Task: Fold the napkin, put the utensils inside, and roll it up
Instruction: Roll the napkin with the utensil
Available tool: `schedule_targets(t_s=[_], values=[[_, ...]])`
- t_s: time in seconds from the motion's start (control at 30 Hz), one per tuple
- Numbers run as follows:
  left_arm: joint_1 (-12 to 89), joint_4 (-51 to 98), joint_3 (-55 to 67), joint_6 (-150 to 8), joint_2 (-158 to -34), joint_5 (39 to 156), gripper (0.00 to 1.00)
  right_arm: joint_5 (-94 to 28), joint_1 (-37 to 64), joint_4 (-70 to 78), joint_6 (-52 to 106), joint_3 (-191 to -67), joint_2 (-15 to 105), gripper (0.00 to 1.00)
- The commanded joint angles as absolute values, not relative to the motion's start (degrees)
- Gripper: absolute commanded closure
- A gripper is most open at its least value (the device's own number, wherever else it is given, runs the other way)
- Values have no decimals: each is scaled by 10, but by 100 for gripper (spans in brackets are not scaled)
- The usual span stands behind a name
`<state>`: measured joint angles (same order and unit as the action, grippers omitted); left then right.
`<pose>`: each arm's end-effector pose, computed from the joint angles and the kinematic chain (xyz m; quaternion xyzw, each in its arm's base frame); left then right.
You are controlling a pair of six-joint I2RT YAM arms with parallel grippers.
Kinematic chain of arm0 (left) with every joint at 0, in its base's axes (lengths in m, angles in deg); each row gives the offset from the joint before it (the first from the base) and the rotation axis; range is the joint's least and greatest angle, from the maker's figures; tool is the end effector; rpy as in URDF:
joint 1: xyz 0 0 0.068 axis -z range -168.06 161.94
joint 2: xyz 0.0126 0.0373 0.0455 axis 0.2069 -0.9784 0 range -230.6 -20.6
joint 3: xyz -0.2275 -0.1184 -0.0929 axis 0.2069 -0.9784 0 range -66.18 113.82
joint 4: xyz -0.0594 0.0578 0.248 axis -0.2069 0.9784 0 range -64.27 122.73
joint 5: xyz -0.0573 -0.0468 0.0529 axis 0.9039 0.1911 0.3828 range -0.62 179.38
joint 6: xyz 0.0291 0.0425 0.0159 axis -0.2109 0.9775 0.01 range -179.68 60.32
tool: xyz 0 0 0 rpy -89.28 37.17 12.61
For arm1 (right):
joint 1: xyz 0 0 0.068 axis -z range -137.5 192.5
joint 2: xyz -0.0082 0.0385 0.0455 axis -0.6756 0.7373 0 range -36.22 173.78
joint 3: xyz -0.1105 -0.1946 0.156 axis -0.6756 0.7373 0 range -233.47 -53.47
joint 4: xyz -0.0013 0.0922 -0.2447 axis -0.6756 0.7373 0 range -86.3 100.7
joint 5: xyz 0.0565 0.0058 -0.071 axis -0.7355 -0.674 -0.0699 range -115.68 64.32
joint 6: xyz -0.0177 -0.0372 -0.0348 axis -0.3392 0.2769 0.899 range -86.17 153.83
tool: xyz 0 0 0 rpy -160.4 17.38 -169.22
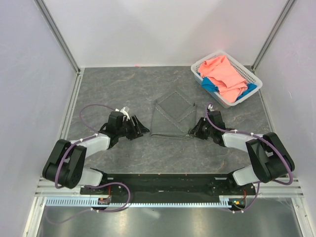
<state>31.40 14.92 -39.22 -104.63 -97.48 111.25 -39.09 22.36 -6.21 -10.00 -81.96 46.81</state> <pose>0.2283 -0.0947 0.1542 -0.1161 0.8827 -0.3698 0.2656 0.2378 0.0960 0.1344 0.1440 0.9061 0.2943 0.2678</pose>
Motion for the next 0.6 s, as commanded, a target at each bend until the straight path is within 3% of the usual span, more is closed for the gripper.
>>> schedule_targets(t_s=[0.0,0.57], values=[[309,46,-406,-1098,-1028,1174,38,-381,221,-89,-108,-809,468,100],[329,-42,-398,-1143,-1147,1184,44,-386,221,-97,-101,-812,482,100]])
